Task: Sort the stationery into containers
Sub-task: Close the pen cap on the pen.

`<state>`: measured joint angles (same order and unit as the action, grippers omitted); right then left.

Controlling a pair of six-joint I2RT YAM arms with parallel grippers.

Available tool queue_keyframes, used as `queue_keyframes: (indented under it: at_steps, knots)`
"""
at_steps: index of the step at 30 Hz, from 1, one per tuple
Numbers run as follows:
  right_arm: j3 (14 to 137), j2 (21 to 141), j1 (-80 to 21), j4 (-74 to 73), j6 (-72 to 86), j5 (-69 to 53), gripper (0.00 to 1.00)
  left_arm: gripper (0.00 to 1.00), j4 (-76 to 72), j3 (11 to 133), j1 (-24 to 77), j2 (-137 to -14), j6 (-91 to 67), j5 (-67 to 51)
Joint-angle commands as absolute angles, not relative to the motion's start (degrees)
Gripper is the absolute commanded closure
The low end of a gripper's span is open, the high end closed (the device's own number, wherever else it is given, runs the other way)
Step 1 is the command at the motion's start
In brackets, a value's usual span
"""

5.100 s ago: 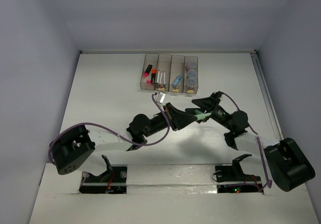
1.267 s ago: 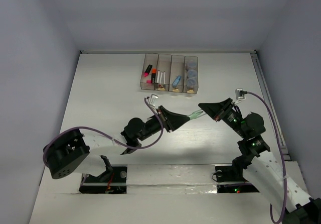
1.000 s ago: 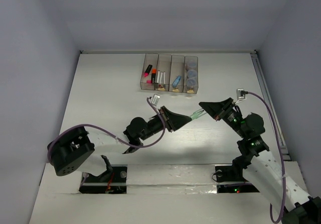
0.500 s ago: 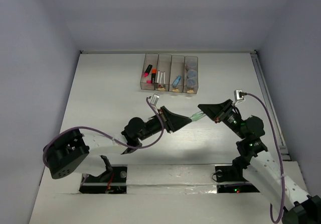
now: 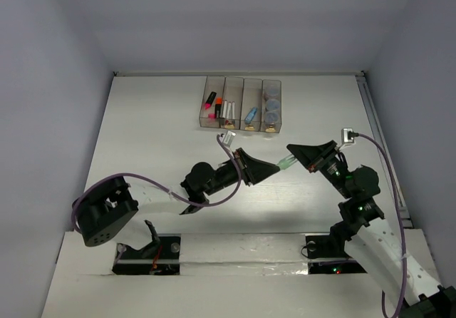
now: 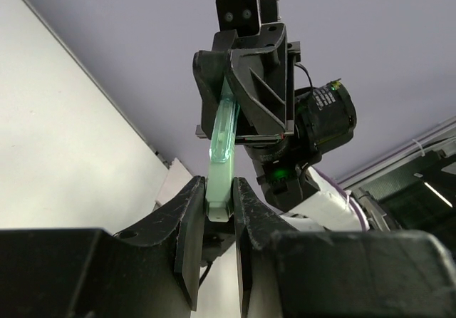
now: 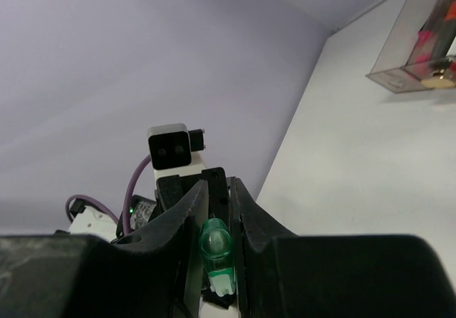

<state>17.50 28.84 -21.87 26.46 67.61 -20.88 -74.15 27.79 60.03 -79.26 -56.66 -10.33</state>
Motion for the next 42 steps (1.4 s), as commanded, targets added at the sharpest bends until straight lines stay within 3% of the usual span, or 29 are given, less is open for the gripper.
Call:
queue_keyframes:
  at_steps: [1,10,18,24,30,37,40,41,42]
  knots:
    - [21.53,27.51,-22.68,23.21,64.69,-23.02,0.77,1.00,-101.78,33.04,60.82,-80.59,-56.60,-10.99]
    - [23.03,33.13,-22.68,18.02,60.03,-30.76,0.80,1.00,-98.00,35.95,60.82,-80.16,-55.11,-10.46]
    - [23.91,30.50,-23.20,8.45,54.58,-31.90,0.74,1.00,-98.00,38.84,60.82,-80.69,-54.06,-9.06]
    - [24.43,34.62,-25.22,5.80,50.89,-34.36,0.76,1.00,-95.36,42.09,60.29,-80.07,-51.68,-9.14]
    - [27.42,39.63,-32.33,4.04,46.94,-29.45,0.78,1.00,-90.88,44.12,59.68,-80.16,-48.87,-9.41]
    - [26.28,42.54,-33.49,7.64,47.20,-27.08,0.81,1.00,-90.62,41.50,57.39,-78.23,-48.17,-10.11]
    - [28.64,42.89,-33.49,6.68,46.93,-24.88,0.63,1.00,-93.33,37.46,57.39,-77.34,-48.43,-9.49]
    - [29.44,42.98,-33.49,6.85,46.76,-24.87,0.43,1.00,-93.51,36.66,57.39,-77.26,-48.51,-9.58]
    - [30.57,43.33,-33.49,5.99,46.58,-24.79,0.36,1.00,-93.69,35.17,57.39,-77.34,-48.52,-9.84]
